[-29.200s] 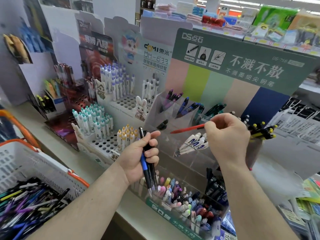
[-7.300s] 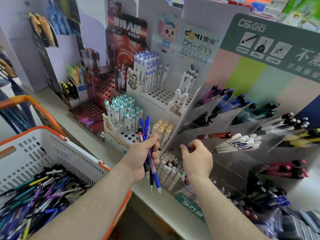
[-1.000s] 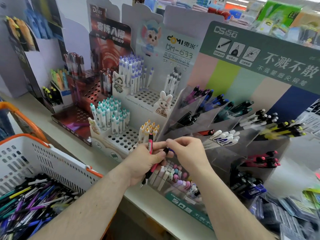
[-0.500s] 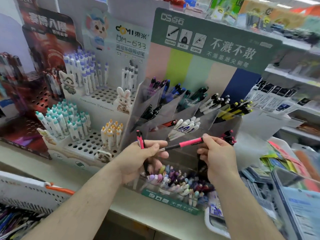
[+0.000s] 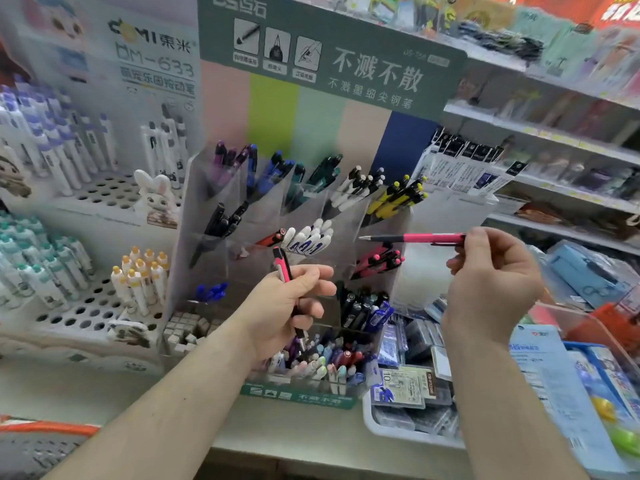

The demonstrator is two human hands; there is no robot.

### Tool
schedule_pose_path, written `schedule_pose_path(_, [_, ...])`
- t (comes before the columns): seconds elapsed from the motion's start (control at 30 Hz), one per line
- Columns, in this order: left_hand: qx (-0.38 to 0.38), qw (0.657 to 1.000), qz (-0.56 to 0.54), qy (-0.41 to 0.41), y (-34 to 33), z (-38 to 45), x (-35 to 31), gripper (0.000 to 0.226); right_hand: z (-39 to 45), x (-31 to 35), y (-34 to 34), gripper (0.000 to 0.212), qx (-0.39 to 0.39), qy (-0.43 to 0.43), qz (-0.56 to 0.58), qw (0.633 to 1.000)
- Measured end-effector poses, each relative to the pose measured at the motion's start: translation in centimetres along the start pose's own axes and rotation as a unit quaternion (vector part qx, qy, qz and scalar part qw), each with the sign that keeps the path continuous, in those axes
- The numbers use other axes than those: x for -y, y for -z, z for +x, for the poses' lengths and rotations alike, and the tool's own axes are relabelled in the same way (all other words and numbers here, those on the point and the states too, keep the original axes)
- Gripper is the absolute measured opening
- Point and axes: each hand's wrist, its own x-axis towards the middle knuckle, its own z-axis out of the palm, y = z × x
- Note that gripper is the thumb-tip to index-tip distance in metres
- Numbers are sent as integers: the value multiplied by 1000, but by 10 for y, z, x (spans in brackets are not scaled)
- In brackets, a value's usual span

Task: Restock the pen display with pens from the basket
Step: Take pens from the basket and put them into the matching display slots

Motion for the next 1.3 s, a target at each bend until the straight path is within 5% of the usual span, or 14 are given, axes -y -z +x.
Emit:
schedule_pose_path(0.2, [13, 997, 71, -11, 3, 0, 2, 19, 9, -13, -16, 8, 64, 142, -152, 976])
schedule_pose_path(0.37, [11, 991, 132, 2, 6, -4, 1, 16, 3, -27, -39, 7, 194, 91, -272, 938])
schedule_pose_path(0.63, [2, 993, 117, -5, 18, -11, 1, 15, 15, -10, -30, 11, 74, 99, -181, 976])
schedule_pose_path(0.97, [27, 986, 165, -18, 7, 1, 6, 15, 4, -26, -28, 8, 85, 113, -210, 967])
schedule_pose_path(1.1, [27, 982, 184, -19, 4, 0, 8, 15, 7, -31, -40, 8, 206, 52, -297, 931])
schedule_pose_path(1.3, [39, 982, 187, -12, 5, -4, 7, 15, 11, -31, -57, 7, 260, 14, -440, 860])
